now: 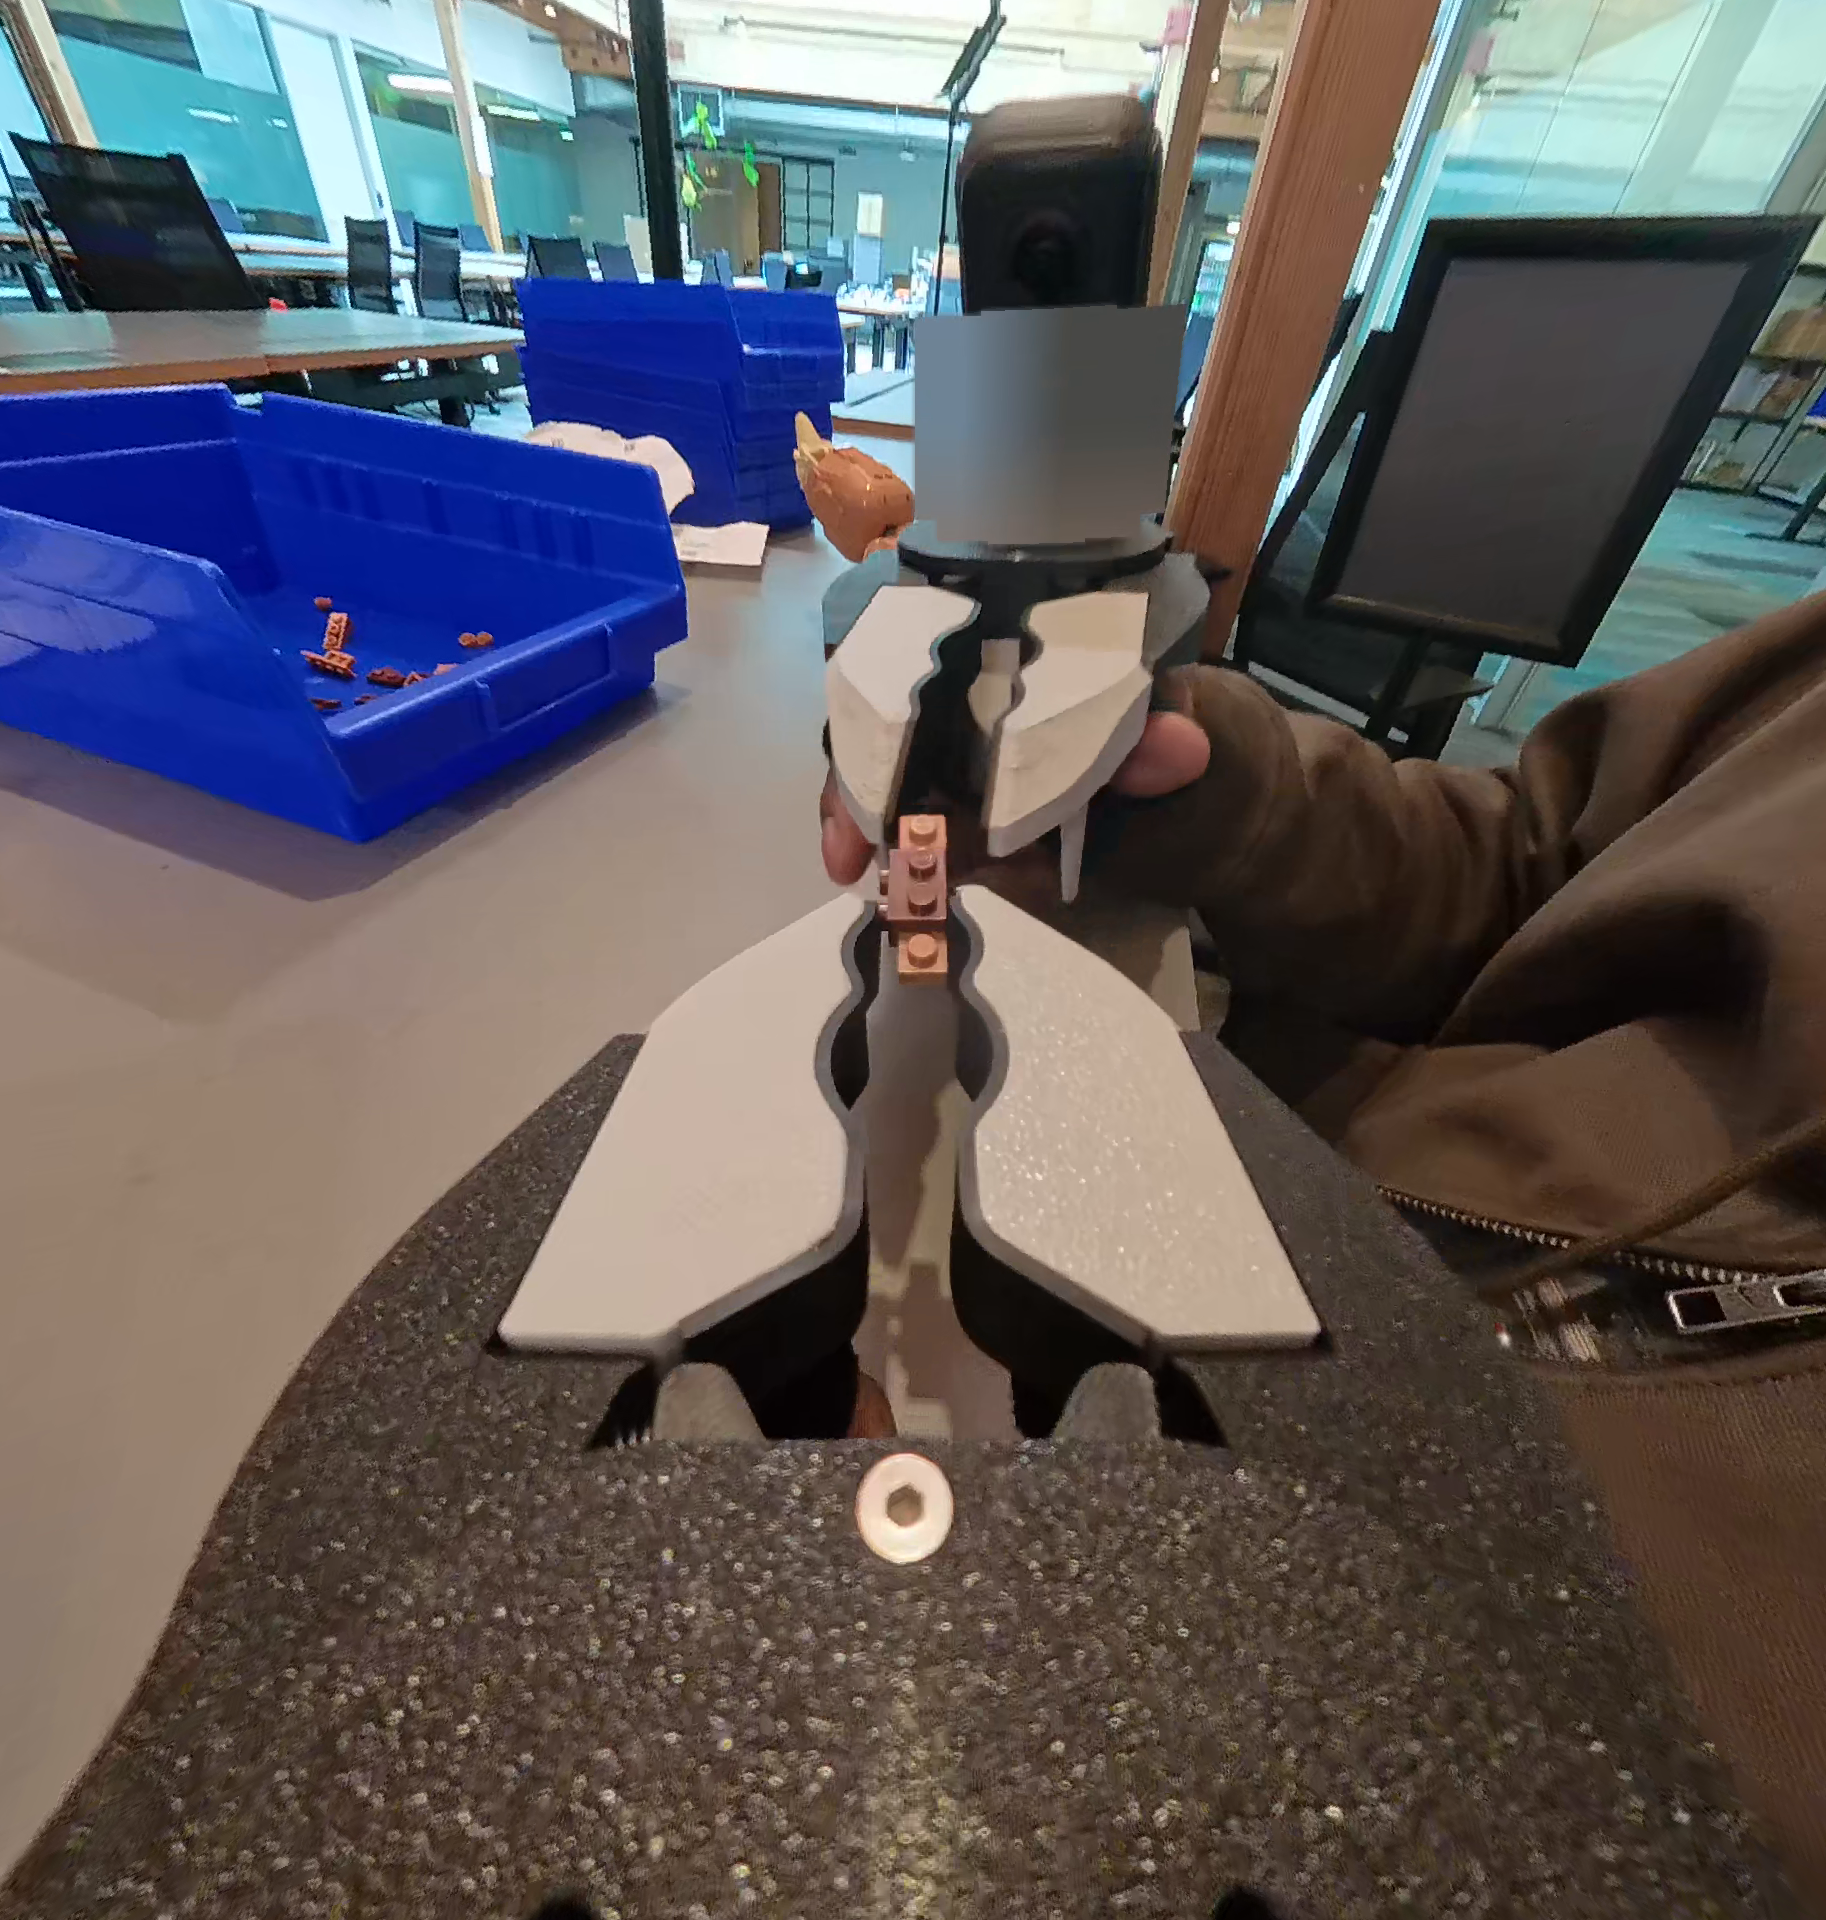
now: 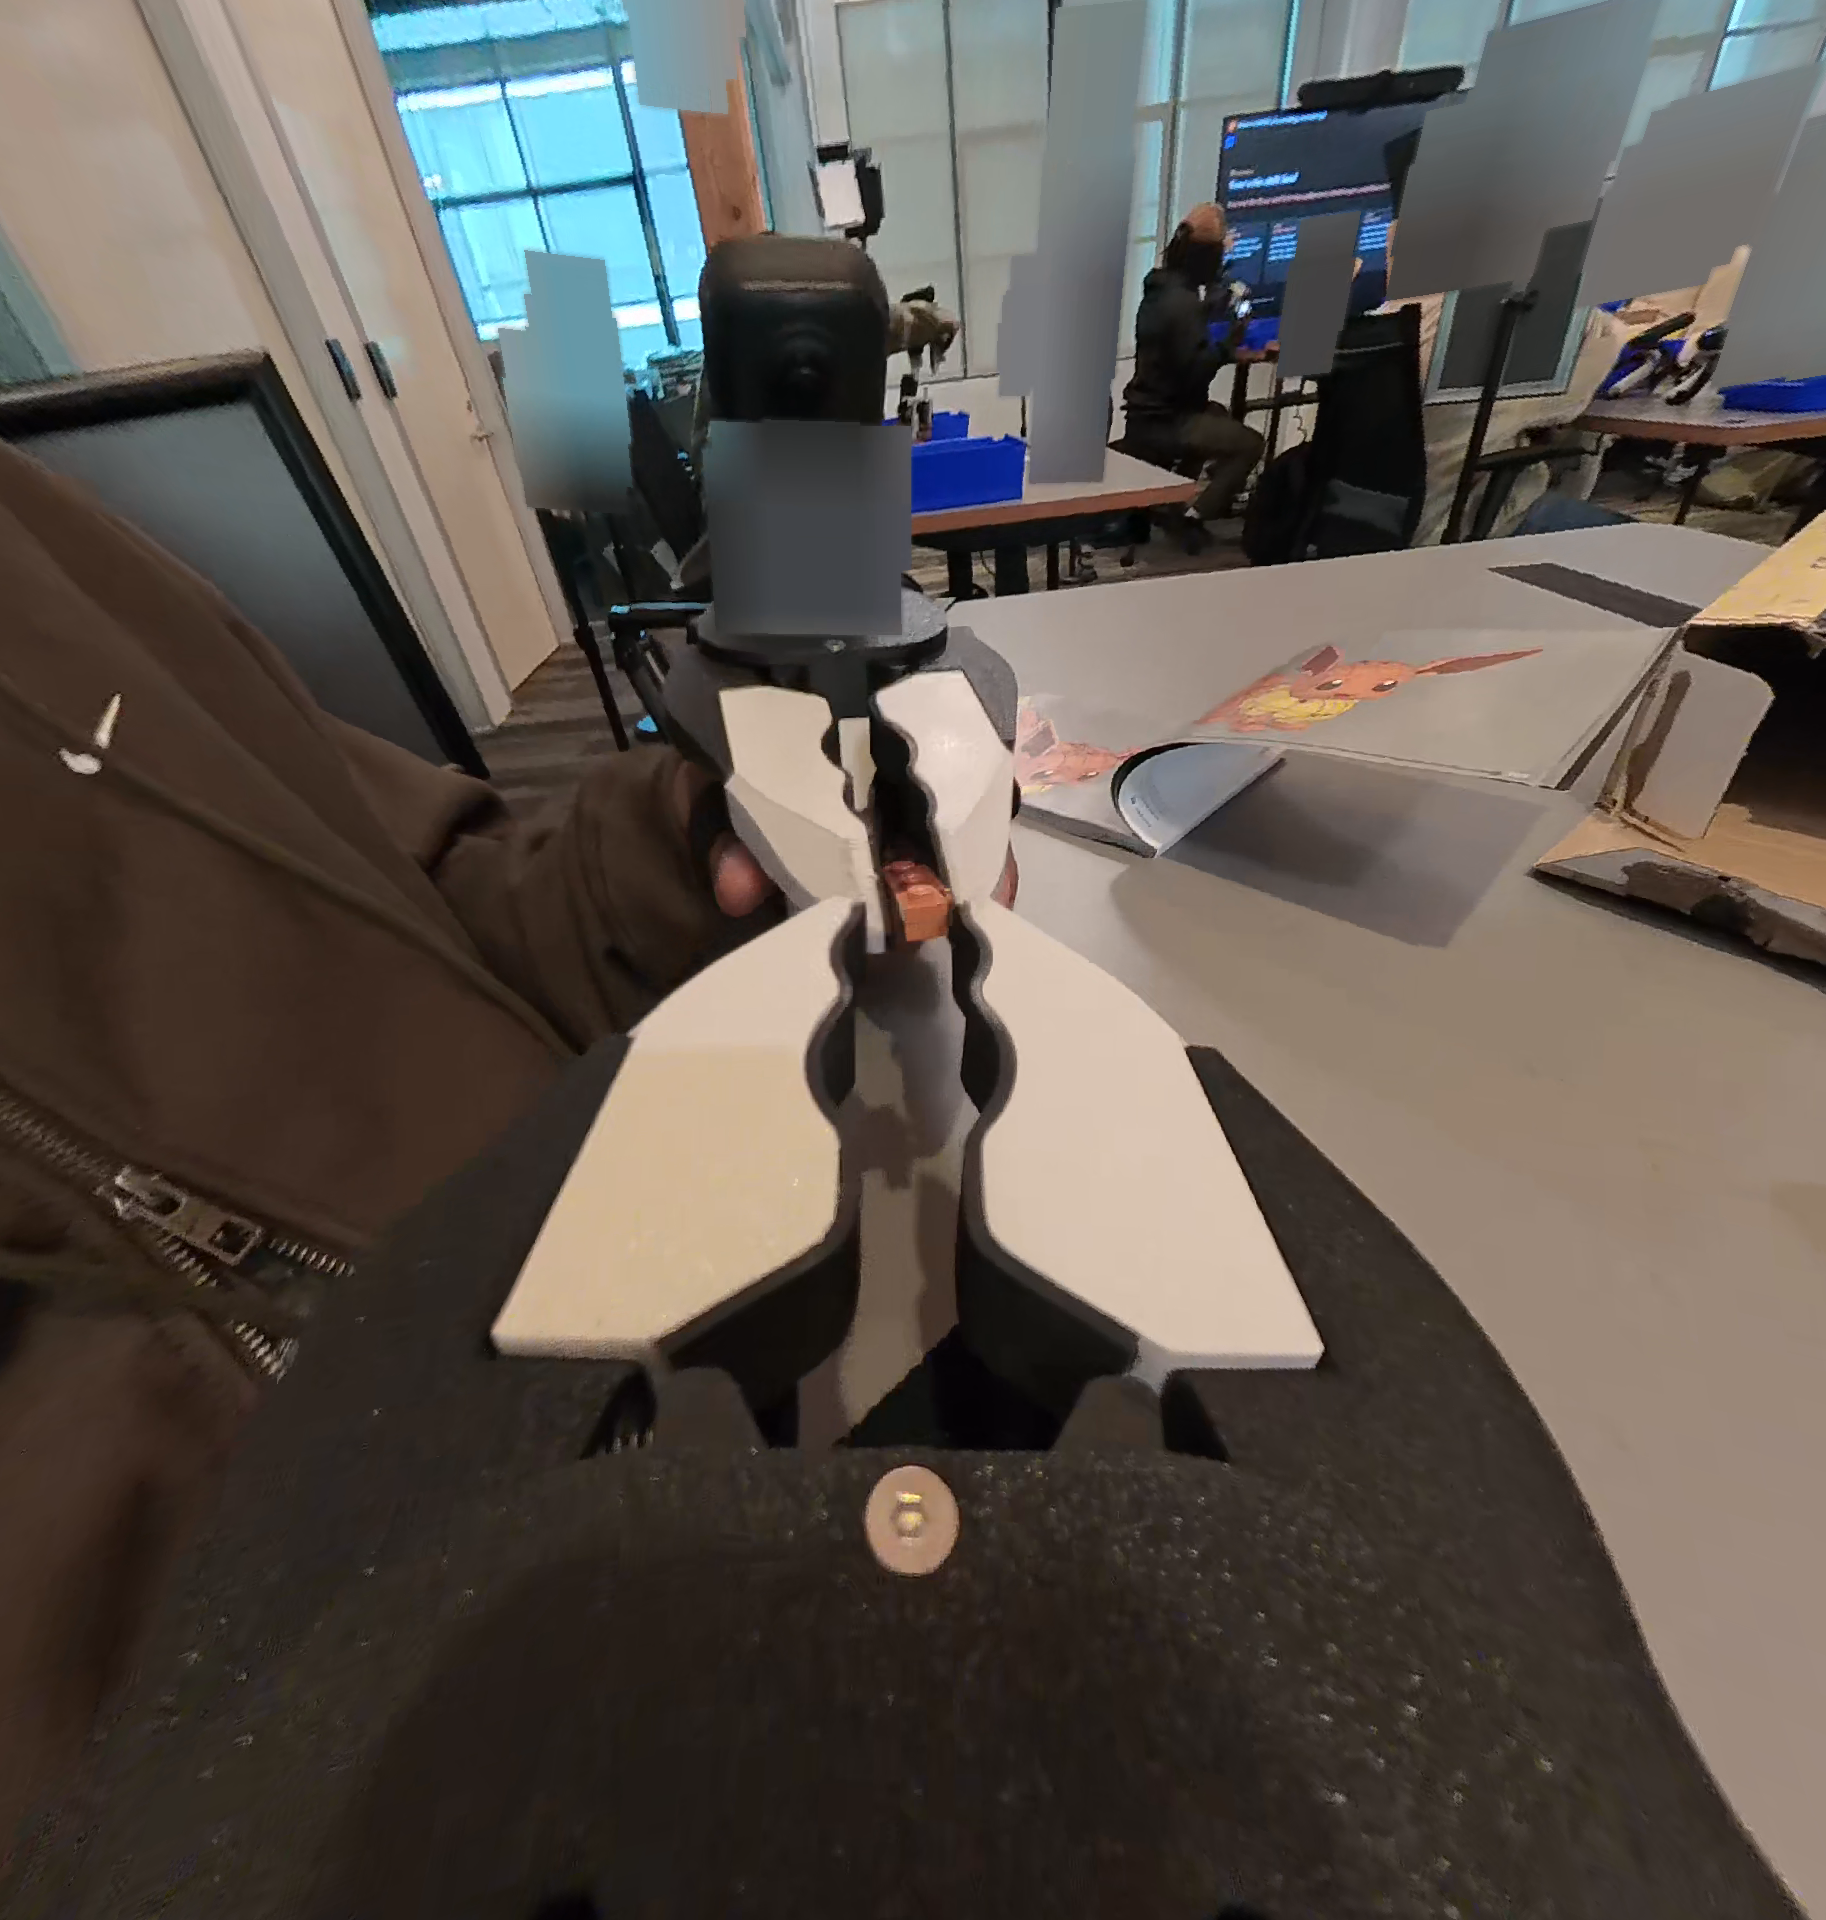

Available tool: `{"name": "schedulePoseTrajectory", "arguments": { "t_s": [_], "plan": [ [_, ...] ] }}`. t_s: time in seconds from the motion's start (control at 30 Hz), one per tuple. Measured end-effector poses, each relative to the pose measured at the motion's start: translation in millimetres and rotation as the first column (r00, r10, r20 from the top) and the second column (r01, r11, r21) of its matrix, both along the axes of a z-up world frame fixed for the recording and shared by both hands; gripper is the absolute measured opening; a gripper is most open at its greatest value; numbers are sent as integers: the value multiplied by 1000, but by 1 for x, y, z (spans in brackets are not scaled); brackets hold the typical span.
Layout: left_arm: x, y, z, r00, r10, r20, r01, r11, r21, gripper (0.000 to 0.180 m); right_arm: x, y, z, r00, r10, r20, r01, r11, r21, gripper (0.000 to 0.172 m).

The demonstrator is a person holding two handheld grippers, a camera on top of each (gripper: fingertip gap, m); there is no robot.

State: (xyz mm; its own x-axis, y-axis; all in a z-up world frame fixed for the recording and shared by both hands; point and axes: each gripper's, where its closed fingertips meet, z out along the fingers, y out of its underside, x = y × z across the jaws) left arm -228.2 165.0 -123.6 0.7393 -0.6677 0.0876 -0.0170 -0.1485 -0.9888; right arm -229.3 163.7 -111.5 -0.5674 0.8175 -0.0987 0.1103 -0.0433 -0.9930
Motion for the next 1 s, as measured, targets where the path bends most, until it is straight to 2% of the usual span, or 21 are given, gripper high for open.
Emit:
{"name": "schedulePoseTrajectory", "arguments": {
  "t_s": [0.2, 0.63, 0.77, 1.0],
  "plan": [
    [3, -3, -10, 995, -16, -100, 14, 1000, -27, 12, 9, 0, -16, 999, 18, 49, -25, 988, 150, 16],
    [12, -6, -24, 981, -61, -182, 50, 997, -61, 12, 9, -7, -26, 995, 41, 93, -60, 978, 202, 8],
    [12, -7, -24, 980, -63, -191, 53, 997, -58, 12, 10, -7, -25, 993, 56, 105, -75, 979, 189, 8],
    [7, -3, -17, 968, 4, -250, 2, 1000, 26, 12, 5, -4, -17, 988, 84, 133, -81, 996, -22, 8]
  ]
}}
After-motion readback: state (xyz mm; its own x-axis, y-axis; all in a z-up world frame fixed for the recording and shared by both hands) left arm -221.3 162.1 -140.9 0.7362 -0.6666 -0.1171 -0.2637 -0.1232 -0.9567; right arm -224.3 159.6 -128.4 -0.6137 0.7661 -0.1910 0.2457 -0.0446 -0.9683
